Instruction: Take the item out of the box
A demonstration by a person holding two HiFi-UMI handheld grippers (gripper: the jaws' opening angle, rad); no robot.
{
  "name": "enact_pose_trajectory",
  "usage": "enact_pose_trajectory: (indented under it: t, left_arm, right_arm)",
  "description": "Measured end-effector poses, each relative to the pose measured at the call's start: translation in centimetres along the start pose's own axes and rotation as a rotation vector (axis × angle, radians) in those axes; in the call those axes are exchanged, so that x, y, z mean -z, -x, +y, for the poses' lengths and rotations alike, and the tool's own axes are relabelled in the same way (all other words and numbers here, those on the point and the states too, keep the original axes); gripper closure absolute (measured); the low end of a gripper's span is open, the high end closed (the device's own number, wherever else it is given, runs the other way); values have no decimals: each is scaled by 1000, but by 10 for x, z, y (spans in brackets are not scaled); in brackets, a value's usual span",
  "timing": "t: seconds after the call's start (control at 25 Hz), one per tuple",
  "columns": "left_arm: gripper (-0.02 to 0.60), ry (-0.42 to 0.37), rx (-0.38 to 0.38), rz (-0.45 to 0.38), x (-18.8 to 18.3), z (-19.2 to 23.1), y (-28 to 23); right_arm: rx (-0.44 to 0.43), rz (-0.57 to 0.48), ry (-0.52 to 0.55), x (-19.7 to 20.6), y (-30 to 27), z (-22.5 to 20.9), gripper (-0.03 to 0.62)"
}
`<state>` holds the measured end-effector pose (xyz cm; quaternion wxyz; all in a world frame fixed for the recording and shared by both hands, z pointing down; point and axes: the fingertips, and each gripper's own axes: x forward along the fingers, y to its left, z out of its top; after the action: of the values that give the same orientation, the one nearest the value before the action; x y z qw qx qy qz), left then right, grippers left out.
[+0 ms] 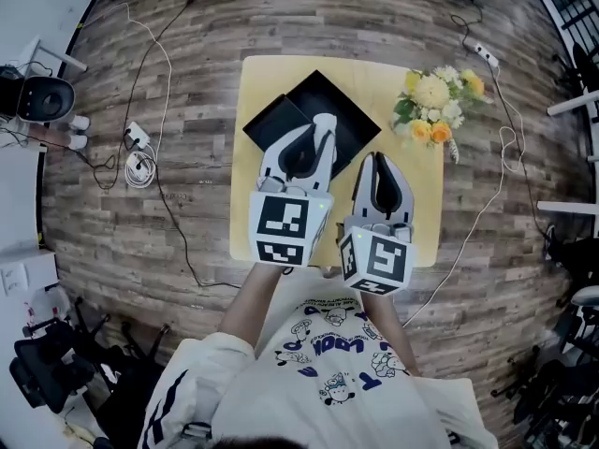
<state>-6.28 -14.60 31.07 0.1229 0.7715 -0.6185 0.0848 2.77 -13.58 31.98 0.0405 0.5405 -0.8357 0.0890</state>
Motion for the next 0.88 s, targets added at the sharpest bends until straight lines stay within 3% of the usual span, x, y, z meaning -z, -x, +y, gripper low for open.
enact_pose_trajectory:
  t: [0.88]
  left_arm:
    - [491, -10, -85, -153, -27, -5, 42]
  right_arm:
    - [-58, -116, 57, -42, 14, 18, 548]
